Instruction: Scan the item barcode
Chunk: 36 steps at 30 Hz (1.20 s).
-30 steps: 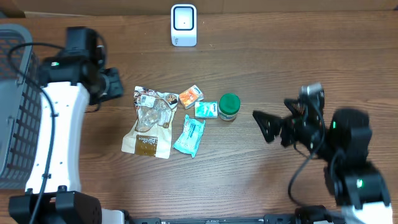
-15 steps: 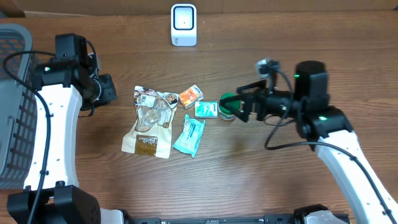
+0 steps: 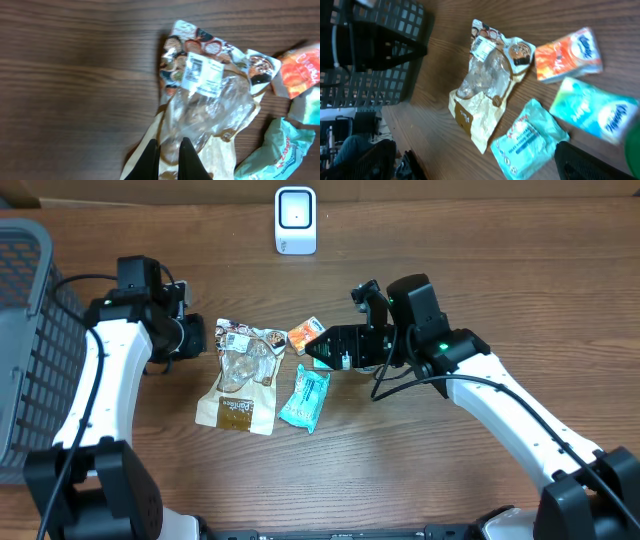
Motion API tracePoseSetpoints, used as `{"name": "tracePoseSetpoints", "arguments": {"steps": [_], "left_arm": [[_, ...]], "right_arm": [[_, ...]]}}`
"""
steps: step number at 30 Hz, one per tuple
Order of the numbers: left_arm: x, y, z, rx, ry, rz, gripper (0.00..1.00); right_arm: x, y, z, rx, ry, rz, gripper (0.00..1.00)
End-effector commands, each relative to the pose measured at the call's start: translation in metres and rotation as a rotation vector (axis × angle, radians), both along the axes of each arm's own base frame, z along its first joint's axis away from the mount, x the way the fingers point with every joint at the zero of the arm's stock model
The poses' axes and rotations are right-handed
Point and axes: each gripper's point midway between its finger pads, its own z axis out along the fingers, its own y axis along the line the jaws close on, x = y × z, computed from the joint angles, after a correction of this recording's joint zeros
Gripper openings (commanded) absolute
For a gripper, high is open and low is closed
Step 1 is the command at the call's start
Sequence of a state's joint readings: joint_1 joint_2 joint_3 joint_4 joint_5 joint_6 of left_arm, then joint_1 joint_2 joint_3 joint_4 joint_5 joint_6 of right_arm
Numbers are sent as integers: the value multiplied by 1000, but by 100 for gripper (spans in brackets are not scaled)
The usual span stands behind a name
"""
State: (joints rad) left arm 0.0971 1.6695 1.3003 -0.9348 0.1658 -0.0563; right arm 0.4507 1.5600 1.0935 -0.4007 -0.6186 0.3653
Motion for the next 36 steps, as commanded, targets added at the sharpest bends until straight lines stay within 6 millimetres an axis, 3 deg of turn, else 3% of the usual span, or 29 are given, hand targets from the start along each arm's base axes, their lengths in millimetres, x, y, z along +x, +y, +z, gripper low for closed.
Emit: {"name": "tracePoseSetpoints", "arguments": {"steps": [1,2,3,5,6,7,11,22,30,36], "left_arm": [[0,-21,-19,-46,39,-80,4],[0,-25,-24,-48,51,-91,4],[1,-28,-28,-48,60,-106,4],[2,-38,-38,-60,71,-161,4],[4,-43,-48,-60,87,-176,4],[4,-45,-52,-62,95,-180,4],[3,-45,-69,-67,135,-179,4],[8,-38,-80,-36,145,-119,4],[0,-34,-113,-23,244,-69,4],[-7,-38,-134,-51,303,-68,4]], "right_arm": [[8,19,19,38,-90,29,100],[9,24,22,49,-105,36,98],[8,29,26,62,-127,48,89],[7,38,30,67,-152,53,61],[8,43,27,53,-152,28,41],[9,45,24,42,-146,11,33],[7,60,3,33,-94,2,16],[22,70,-42,37,28,-58,11],[24,72,-62,27,76,-77,8],[24,75,-88,15,133,-81,7]]}}
